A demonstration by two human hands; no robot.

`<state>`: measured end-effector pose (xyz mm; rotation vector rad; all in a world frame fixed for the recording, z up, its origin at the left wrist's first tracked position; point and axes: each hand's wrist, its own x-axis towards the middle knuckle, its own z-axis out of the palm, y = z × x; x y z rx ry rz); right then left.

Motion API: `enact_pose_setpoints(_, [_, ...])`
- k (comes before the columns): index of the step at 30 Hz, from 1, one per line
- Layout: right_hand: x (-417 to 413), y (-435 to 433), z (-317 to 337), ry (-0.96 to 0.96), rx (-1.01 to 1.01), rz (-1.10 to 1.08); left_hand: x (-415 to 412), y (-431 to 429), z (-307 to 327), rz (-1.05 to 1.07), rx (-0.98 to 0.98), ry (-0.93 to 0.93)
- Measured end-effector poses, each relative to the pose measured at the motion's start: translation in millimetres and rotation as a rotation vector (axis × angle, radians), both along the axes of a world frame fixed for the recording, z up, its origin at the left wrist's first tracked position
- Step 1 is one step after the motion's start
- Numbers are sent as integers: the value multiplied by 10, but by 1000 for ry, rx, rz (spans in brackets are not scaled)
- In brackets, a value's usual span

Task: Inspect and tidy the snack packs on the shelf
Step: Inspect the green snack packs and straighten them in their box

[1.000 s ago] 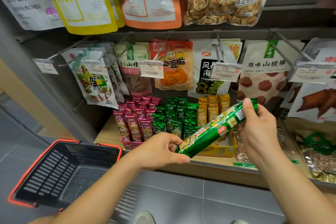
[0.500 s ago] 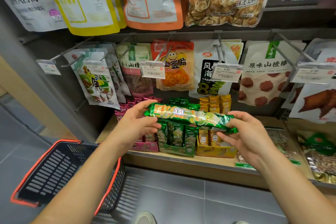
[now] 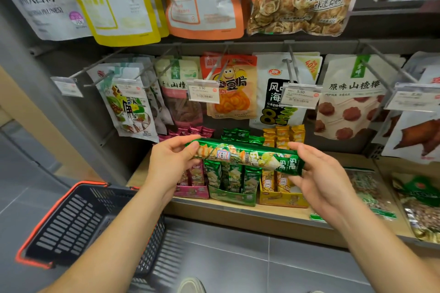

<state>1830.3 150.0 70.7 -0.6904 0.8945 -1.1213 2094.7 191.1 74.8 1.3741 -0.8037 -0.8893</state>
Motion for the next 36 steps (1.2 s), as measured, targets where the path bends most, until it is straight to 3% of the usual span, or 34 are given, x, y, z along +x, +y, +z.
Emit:
enact_pose_setpoints(9, [-67,-17,62,-71,24,-47,-152,-202,-155,64,44,149])
enact_pose_setpoints(14, [-68,24,78,73,-84,63,-260,-353,-209,53,62,144])
enact_pose_setpoints(16, [-58,52,79,262,-205,70,-320,-436,-238,20,87,94])
enact_pose_setpoints(18, [-67,74,82,545,-384,-48,-379,-515,-277,-51,138,-42])
enact_pose_setpoints(20, [-104,83,76,763,-580,-188,-420,-579,-350,-132,185,-395])
enact_pose_setpoints(23, [-144,101,74,870,-770,-282,-443,-645,-499,-227,220,-1056])
enact_pose_setpoints(27, [-138,101,63,932,-861,-327,-510,-675,-681,-422,259,-1493])
enact_pose_setpoints(36, [81,29,157,1088,-1227,-361,-507,-649,-684,-536,387,-1691])
